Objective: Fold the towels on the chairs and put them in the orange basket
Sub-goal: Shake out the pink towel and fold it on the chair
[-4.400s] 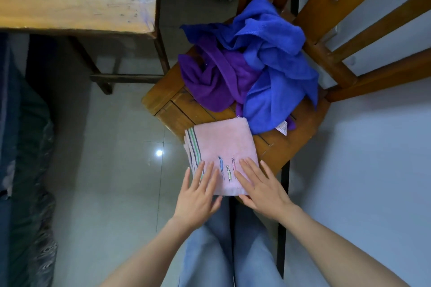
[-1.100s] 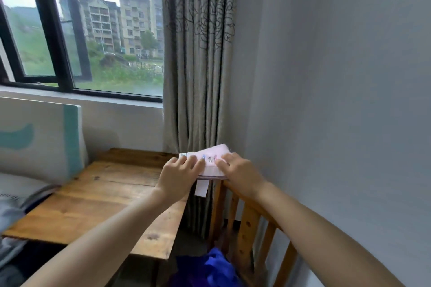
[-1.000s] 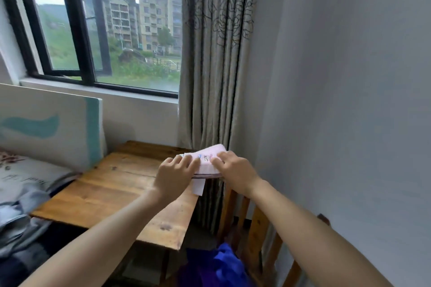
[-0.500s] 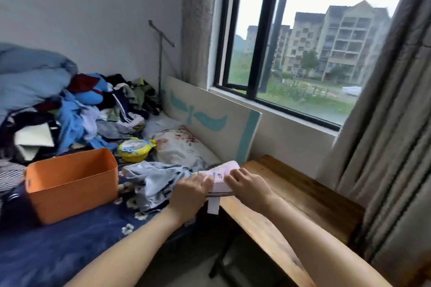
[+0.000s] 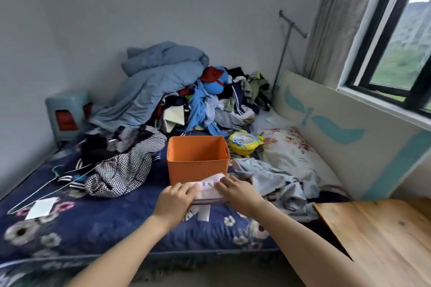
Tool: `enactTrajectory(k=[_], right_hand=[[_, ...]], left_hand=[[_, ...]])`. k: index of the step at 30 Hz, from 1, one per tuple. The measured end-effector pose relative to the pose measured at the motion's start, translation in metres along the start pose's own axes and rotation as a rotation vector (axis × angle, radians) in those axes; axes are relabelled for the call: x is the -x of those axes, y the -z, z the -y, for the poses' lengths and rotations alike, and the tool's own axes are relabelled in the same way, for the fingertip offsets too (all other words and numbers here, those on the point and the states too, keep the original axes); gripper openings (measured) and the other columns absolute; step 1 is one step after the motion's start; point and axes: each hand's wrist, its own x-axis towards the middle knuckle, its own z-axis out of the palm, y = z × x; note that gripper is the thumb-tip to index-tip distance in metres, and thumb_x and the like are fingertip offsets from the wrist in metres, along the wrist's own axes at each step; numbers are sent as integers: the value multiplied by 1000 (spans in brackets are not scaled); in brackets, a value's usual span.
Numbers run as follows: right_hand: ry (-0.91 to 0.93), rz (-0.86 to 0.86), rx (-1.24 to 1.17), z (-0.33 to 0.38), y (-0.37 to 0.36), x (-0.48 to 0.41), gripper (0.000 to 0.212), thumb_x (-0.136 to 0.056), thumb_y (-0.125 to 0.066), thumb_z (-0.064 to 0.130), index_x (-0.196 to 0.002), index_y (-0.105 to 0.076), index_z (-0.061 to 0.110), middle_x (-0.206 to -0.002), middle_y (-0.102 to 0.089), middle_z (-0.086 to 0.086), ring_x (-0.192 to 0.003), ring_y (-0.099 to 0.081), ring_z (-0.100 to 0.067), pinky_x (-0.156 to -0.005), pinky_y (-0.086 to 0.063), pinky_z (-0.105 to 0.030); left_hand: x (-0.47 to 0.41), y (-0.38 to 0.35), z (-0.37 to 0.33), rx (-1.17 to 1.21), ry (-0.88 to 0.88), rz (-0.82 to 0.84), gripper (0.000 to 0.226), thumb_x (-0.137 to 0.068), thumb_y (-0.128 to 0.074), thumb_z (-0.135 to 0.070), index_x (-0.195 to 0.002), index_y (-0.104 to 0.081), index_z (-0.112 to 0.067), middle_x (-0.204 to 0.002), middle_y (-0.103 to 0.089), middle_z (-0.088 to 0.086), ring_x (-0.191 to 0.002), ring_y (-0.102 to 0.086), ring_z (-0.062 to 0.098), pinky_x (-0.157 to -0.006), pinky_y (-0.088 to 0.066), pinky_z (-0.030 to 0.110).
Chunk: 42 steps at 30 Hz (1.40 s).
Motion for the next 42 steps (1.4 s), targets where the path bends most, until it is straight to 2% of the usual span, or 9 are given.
enactTrajectory(k=[9, 14, 19, 23, 26, 30, 32, 36, 42], right_hand=[[42, 18, -157, -75, -68, -55, 43, -53, -65, 9, -95, -56, 9, -83, -60, -10, -68, -62, -30, -34, -44, -27], [58, 48, -206, -124, -93, -82, 51, -47, -80, 14, -93, -58, 13, -84, -62, -3, -70, -65, -25, -36, -43, -23], [88, 121, -299, -139, -132, -114, 44, -76, -58, 4, -120, -52, 3, -115, -56, -17, -102, -54, -36, -64, -51, -43], [128, 186, -340, -137, -166, -152, 44, -82, -52, 4, -125, -47, 3, -123, -50, -17, -109, -47, -36, -74, -49, -45], [174, 178, -342, -137, -192, -183, 39, -79, -55, 6, -118, -51, 4, -115, -54, -16, -102, -51, -35, -67, -51, -43], [234, 35, -354, -159, -216, -233, 35, -66, -65, 30, -96, -53, 18, -84, -63, -1, -66, -63, -21, -37, -43, -21], [234, -15, -331, -174, -221, -254, 36, -68, -61, 34, -98, -49, 21, -86, -64, 2, -66, -63, -17, -37, -43, -21], [184, -47, -310, -201, -224, -291, 68, -47, -85, 20, -104, -49, 19, -94, -68, 0, -74, -66, -19, -44, -49, -21], [55, 73, -306, -239, -253, -316, 74, -40, -88, 19, -102, -47, 20, -92, -69, 0, -70, -67, -18, -40, -46, -18]], left_hand=[[-36, -68, 31, -65, 152, 206, 34, -64, -37, -13, -96, -46, -16, -71, -65, -3, -54, -61, 18, -37, -41, 21], [-66, -106, 41, -37, 282, 387, 67, -42, -83, -16, -98, -46, -16, -79, -68, -2, -63, -64, 20, -38, -48, 24], [-65, -131, 56, -7, 470, 554, 84, -26, -91, -24, -96, -45, -18, -81, -69, -3, -54, -62, 18, -32, -43, 21], [-50, -149, 81, 29, 562, 618, 89, -22, -94, -32, -97, -46, -20, -77, -67, -5, -54, -63, 16, -28, -40, 20], [-43, -167, 109, 45, 622, 611, 91, -21, -94, -27, -98, -47, -22, -76, -66, -7, -57, -64, 14, -29, -42, 22], [-57, -199, 150, 77, 652, 533, 87, -24, -95, -22, -97, -47, -20, -79, -66, -4, -61, -65, 17, -32, -45, 24], [-71, -214, 169, 102, 636, 459, 85, -26, -94, -16, -96, -47, -19, -82, -67, -2, -63, -66, 20, -37, -48, 25], [-103, -250, 217, 104, 545, 307, 77, -31, -84, 1, -97, -49, -17, -84, -68, 1, -65, -64, 21, -44, -51, 27], [-125, -322, 253, 134, 437, 497, 76, -26, -91, -23, -92, -54, -15, -81, -68, 1, -68, -65, 23, -44, -51, 27]])
